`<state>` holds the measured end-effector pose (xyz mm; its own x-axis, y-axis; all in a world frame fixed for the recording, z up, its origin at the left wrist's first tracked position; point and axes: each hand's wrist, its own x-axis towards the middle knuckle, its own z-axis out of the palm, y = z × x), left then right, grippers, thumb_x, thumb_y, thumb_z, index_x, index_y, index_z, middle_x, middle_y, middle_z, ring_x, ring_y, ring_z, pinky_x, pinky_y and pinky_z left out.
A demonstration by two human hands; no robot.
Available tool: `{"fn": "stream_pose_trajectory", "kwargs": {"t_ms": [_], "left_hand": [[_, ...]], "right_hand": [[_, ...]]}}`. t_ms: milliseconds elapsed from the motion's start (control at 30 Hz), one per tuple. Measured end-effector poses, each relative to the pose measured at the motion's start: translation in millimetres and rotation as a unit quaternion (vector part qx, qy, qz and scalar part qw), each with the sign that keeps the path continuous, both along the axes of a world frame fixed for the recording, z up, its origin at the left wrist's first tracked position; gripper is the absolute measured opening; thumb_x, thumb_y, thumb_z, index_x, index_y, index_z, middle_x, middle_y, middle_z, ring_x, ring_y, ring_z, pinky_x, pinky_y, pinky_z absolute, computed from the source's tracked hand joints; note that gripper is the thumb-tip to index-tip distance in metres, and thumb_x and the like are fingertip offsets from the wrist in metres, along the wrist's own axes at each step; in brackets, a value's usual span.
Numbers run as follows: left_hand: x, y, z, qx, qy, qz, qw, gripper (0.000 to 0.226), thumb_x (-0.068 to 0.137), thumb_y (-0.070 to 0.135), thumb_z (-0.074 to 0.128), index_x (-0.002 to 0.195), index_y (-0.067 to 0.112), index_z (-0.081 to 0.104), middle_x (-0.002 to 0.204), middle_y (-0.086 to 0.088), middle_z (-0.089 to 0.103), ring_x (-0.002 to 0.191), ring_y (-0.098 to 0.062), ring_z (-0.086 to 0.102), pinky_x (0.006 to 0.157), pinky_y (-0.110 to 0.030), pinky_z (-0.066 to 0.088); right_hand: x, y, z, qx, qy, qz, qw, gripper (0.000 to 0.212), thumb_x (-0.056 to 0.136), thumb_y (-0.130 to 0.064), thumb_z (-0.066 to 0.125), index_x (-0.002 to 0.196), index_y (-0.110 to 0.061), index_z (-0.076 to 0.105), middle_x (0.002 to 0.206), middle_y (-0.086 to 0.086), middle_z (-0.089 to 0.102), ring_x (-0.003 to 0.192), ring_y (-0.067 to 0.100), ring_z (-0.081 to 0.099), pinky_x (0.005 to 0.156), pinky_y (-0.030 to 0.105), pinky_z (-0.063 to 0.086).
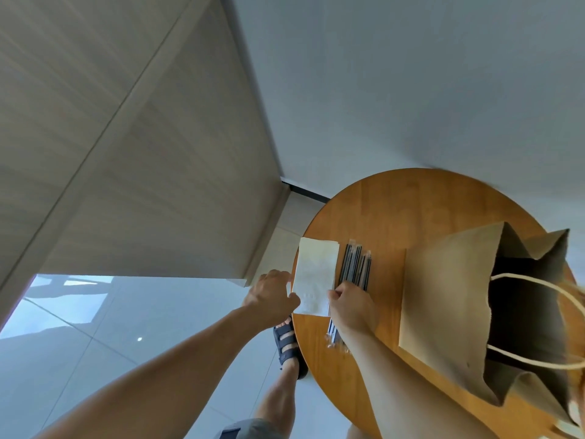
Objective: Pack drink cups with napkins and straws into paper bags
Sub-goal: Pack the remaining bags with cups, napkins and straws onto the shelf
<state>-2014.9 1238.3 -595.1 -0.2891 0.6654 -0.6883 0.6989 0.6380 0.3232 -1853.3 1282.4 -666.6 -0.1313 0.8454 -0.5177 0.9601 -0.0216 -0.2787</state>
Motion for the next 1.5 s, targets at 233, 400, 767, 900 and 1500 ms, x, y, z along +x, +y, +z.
{"fn": "stream_pose_trajectory", "kwargs": {"t_ms": [233,400,767,900,1500], "left_hand": [[3.9,-3.8,0.3,-0.002,0.008,0.007,1.000,0.048,0.095,0.031,0.055,0.142,0.022,0.047,0.147,0.004,0.047,0.131,-0.017,0.046,0.102,-0.032,0.042],[2.4,-1.1,-4.2,0.004,0.014,0.005,1.000,0.048,0.094,0.030,0.056,0.141,0.022,0.049,0.146,0.004,0.048,0.130,-0.017,0.047,0.101,-0.032,0.044],[-3.4,-1.4,-4.9,0.004,0.006,0.002,1.000,0.048,0.095,0.031,0.055,0.142,0.023,0.046,0.148,0.005,0.046,0.134,-0.016,0.043,0.106,-0.035,0.042],[-4.3,-1.5,-2.3,0.004,0.007,0.006,1.000,0.047,0.095,0.031,0.055,0.141,0.024,0.047,0.147,0.005,0.046,0.132,-0.016,0.045,0.102,-0.032,0.043],[5.3,10.1,4.9,0.009,-0.024,0.026,0.999,0.046,0.098,0.034,0.051,0.141,0.020,0.047,0.146,0.002,0.049,0.130,-0.017,0.049,0.101,-0.030,0.042]], "right_hand": [[-5.4,2.2,-7.1,-0.022,0.012,-0.037,0.999,0.035,0.093,-0.058,0.049,0.083,-0.025,0.056,0.065,-0.013,0.056,0.053,0.006,0.054,0.044,0.016,0.034],[-9.7,8.4,-15.9,-0.030,-0.008,-0.027,0.999,0.033,0.094,-0.050,0.052,0.079,-0.022,0.061,0.066,-0.009,0.062,0.053,0.007,0.058,0.044,0.017,0.042],[-7.9,2.7,-12.4,0.057,-0.038,0.055,0.996,0.040,0.100,-0.050,0.039,0.090,-0.026,0.068,0.080,-0.011,0.068,0.064,0.006,0.062,0.045,0.014,0.036],[-7.6,0.2,-7.0,0.068,-0.052,0.084,0.993,0.042,0.100,-0.051,0.036,0.090,-0.026,0.068,0.080,-0.010,0.069,0.067,0.007,0.065,0.044,0.014,0.033],[2.5,9.0,17.3,-0.082,0.340,-0.250,0.903,0.017,0.085,-0.010,0.071,0.084,-0.021,0.059,0.081,-0.001,0.066,0.078,0.020,0.065,0.062,0.027,0.052]]}}
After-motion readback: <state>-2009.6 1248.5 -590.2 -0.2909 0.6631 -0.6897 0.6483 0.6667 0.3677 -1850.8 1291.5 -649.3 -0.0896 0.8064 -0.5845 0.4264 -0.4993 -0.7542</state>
